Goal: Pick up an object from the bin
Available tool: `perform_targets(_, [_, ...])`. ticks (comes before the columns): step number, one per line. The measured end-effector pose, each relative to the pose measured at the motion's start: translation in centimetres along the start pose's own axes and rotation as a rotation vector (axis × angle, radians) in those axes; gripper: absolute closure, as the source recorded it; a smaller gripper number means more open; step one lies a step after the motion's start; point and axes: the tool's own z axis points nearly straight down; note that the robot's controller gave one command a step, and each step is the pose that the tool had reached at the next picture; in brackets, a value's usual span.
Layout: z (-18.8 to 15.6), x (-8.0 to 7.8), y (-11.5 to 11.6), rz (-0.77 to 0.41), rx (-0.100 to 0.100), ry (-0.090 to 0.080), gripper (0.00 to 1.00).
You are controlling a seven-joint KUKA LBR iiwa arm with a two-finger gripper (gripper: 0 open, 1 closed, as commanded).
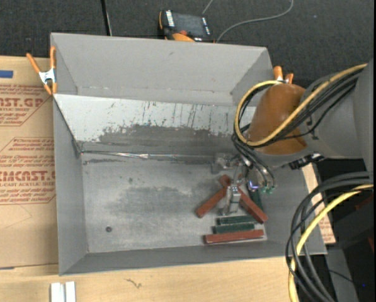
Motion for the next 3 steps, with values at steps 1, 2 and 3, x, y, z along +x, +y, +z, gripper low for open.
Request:
perform_targets(1, [-0.1, 0.0, -0.1, 0.001, 0.001, -0.002, 1.00])
perform_targets(2, [-3.4, 1.8, 0.2, -0.004, 0.002, -0.003, 1.00])
perform_targets(3, [-0.2, 2.9, -1.5, -0.046, 0.001, -0.007, 1.00])
